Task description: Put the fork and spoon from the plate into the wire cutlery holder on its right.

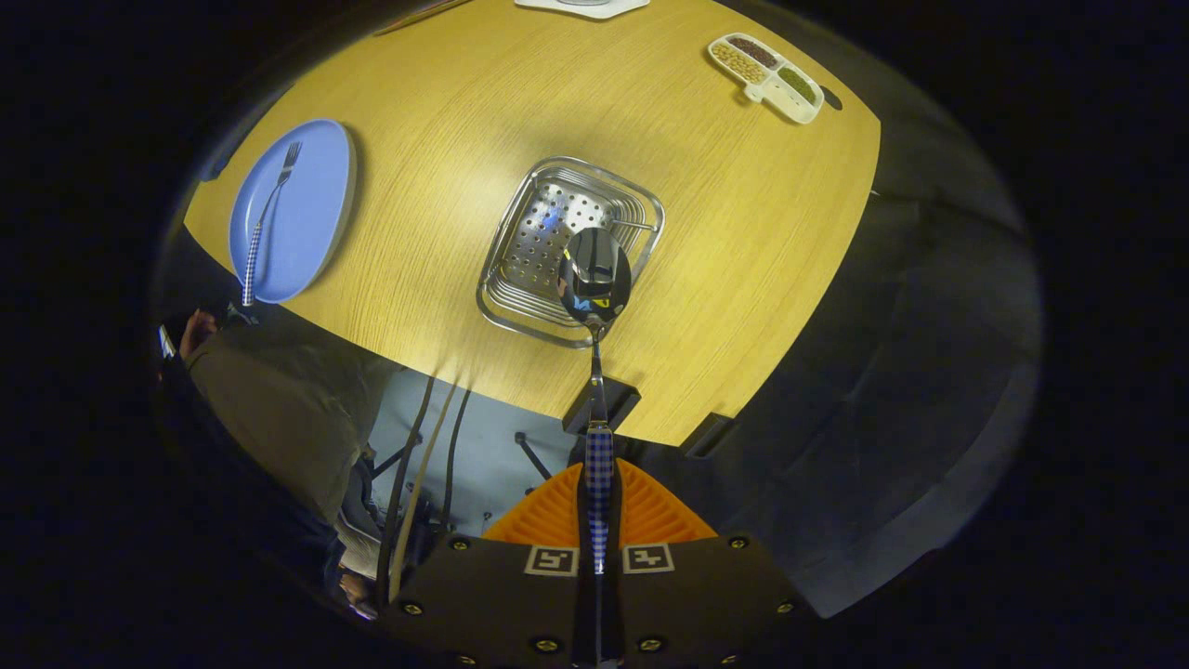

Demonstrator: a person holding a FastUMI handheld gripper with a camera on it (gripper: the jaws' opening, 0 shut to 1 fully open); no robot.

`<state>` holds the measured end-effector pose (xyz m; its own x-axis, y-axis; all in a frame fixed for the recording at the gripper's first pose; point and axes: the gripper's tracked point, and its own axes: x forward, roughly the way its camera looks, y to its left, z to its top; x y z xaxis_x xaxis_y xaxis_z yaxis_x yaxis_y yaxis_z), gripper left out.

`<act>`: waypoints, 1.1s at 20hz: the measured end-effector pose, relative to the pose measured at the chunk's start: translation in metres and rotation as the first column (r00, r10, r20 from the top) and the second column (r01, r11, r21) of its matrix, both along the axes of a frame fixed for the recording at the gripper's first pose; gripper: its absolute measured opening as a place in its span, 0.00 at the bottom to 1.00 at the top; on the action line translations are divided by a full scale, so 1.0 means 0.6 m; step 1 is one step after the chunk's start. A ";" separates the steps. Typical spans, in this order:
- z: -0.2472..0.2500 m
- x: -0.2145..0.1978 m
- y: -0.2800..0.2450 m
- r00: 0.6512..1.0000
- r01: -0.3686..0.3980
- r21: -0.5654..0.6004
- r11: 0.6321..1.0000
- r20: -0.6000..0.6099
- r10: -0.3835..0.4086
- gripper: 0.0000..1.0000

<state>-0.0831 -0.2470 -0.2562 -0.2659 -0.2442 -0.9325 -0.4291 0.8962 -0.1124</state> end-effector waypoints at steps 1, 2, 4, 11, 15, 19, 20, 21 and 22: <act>-0.008 0.008 0.003 1.000 -0.004 0.000 1.000 -0.013 0.004 0.03; -0.016 0.014 0.003 1.000 -0.012 -0.005 1.000 -0.028 0.011 0.03; -0.030 0.020 0.006 0.998 -0.024 -0.015 1.000 -0.059 0.023 0.03; -0.060 0.049 0.012 0.992 -0.052 -0.065 0.996 -0.120 0.044 0.03; -0.068 0.059 0.020 0.990 -0.041 -0.059 0.997 -0.134 0.033 0.05; -0.066 0.058 0.014 0.992 0.015 -0.069 0.998 -0.128 -0.023 0.11; -0.062 0.066 0.018 0.992 0.024 -0.064 0.998 -0.120 -0.032 0.12; -0.063 0.066 0.015 0.994 0.025 -0.062 0.998 -0.108 -0.032 0.13; -0.061 0.063 0.012 0.995 0.027 -0.060 0.998 -0.099 -0.033 0.37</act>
